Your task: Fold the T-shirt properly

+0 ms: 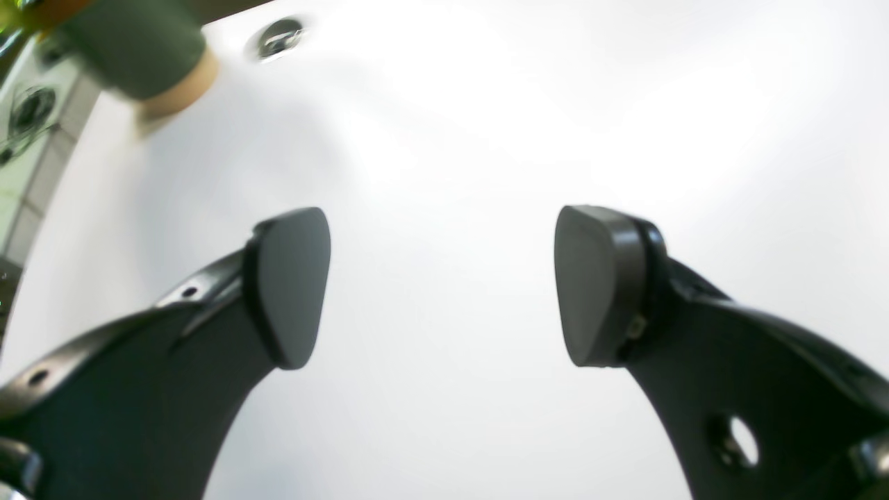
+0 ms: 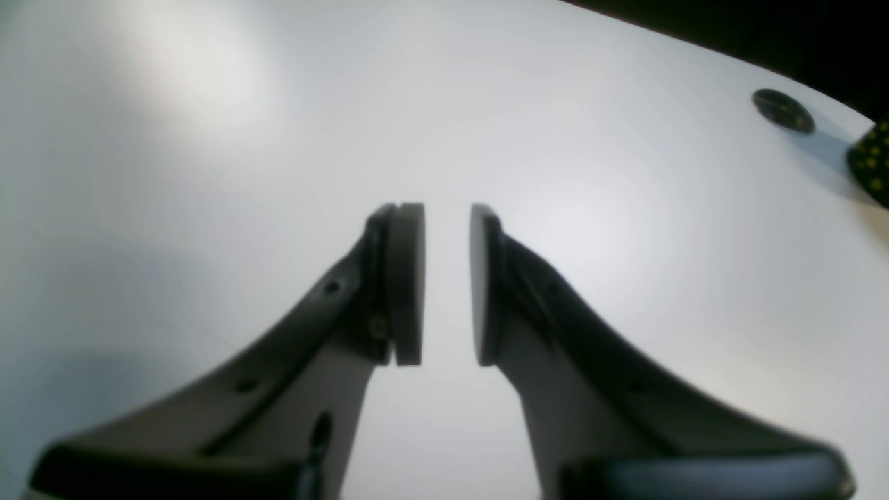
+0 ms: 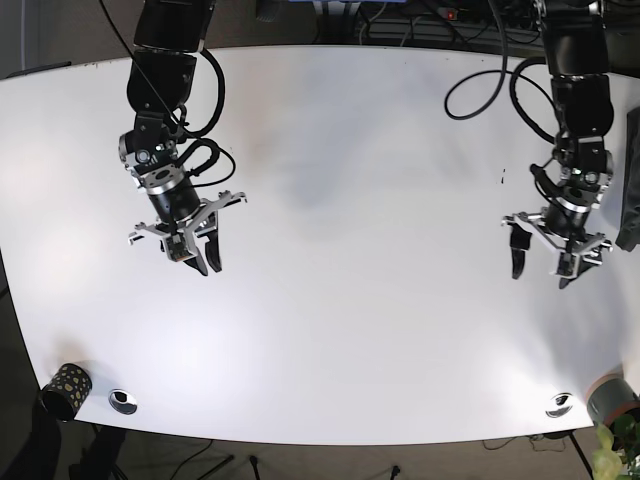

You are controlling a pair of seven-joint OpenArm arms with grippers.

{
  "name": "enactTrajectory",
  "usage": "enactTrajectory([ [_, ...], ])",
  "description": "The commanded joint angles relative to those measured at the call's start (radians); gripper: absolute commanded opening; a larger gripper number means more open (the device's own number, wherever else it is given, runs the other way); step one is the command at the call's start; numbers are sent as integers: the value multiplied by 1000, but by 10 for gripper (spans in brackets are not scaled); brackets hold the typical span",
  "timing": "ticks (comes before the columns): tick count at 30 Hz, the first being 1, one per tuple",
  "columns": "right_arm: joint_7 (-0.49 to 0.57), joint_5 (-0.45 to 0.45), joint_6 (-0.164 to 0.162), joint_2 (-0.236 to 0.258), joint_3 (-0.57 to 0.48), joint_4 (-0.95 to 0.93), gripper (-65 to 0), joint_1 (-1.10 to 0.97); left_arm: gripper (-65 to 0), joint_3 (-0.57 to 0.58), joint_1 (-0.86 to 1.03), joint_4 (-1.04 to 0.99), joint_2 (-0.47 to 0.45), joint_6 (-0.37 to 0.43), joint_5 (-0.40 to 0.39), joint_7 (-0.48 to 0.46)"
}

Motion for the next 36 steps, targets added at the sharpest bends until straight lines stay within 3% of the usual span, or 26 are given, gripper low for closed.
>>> enactTrajectory([
  [1, 64, 12, -2, 12, 16, 21, -542, -1, -192, -6, 24, 74, 27, 51, 7, -45],
  [6, 87, 47, 12, 20, 49, 24, -542, -69, -196, -6, 170, 238, 131, 69, 45, -16],
  [8, 86, 118, 29, 63, 50, 26, -542, -118, -197, -6, 243, 307, 176, 66, 65, 12],
  [13, 84, 319, 29, 134, 49, 32, -542, -262, -199, 0, 403, 441, 255, 66, 102, 121],
  [19, 84, 405, 34, 158, 50, 93, -542, -438, -199, -4, 566, 547, 320, 69, 99, 234],
  [26, 84, 466, 37, 158, 50, 165, -544, -627, -199, -6, 765, 571, 377, 80, 99, 240],
  [29, 61, 468, 37, 160, 52, 210, -544, -709, -199, -6, 840, 571, 406, 158, 101, 240],
  [31, 40, 483, 37, 177, 52, 235, -545, -764, -199, -3, 889, 571, 417, 203, 101, 240],
  [36, 17, 566, 37, 218, 52, 241, -547, -899, -196, 0, 972, 562, 421, 206, 94, 240],
])
